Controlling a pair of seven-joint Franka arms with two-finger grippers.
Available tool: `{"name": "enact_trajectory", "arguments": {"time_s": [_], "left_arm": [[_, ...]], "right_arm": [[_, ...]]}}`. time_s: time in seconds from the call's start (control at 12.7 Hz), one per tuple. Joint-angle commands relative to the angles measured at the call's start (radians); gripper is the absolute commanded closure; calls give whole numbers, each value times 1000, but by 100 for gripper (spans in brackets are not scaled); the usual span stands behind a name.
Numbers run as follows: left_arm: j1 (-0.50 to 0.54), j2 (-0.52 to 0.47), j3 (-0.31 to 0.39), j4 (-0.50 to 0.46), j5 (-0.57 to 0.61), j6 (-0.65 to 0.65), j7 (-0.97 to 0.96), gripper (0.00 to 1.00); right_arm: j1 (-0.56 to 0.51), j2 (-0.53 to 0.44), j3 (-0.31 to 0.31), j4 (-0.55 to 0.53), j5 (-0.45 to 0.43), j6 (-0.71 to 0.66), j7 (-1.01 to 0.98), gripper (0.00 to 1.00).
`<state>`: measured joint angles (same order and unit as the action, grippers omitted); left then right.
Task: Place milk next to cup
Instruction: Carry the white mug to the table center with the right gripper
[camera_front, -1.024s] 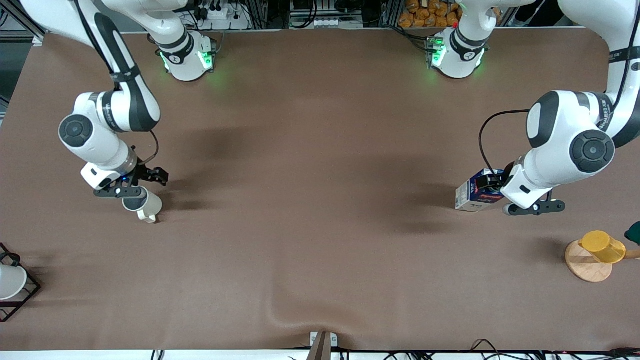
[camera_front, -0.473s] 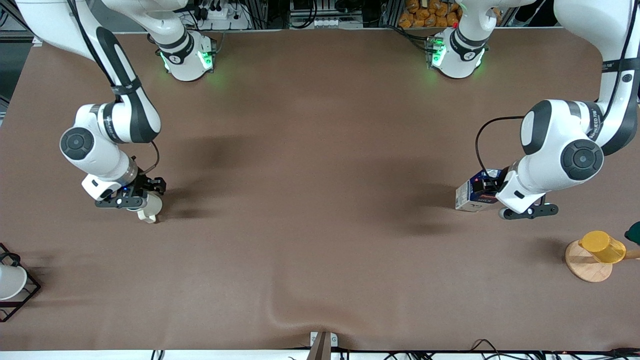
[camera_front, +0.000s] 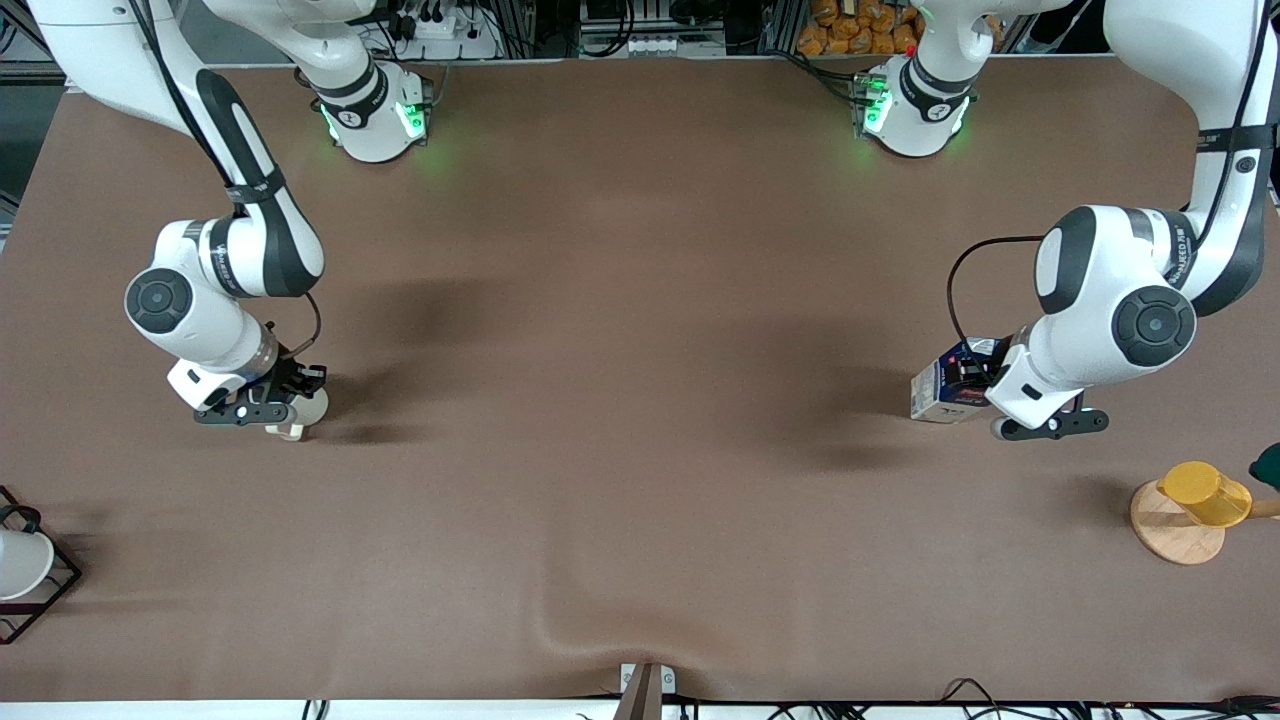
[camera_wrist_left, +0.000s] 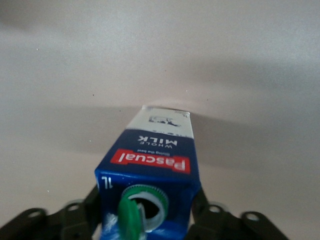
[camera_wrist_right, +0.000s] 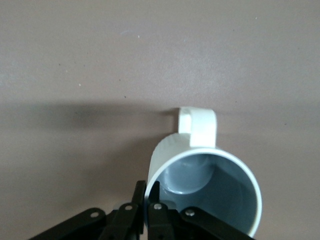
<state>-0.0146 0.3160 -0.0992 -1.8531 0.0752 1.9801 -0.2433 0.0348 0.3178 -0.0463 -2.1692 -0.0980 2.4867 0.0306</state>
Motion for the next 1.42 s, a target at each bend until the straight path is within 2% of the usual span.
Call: {"name": "enact_trajectory", "arguments": {"time_s": [0.0,0.16,0.47,0.63,0.71,0.87,1.02,1.34], "left_arm": [[2,-8,-7,-2,26,6,-28,63],[2,-11,-7,0,26,3,-28,65],[-2,-18,-7,12,26,-1,-27,64],[-1,-24,-7,20,26,-1,-24,64],[-2,-31,-7,32,26,-12,-24,64],[-4,-31,-8,64,26,-50,-22,64],[-7,-31,-10,97,23,-79,-22,64],[-8,-29,-25,138,21,-109,-22,64]], "right_arm": [[11,-6,8,40,-2,-54,3,100],[33,-9,19,93,3,-153,23,100],[152,-23,115,219,76,-290,202,100],[285,-23,157,229,84,-296,379,100],[369,-14,158,249,83,-290,494,100],[483,7,158,284,86,-290,563,100],[555,49,160,307,86,-290,619,100],[652,203,160,492,86,-292,692,100]]}}
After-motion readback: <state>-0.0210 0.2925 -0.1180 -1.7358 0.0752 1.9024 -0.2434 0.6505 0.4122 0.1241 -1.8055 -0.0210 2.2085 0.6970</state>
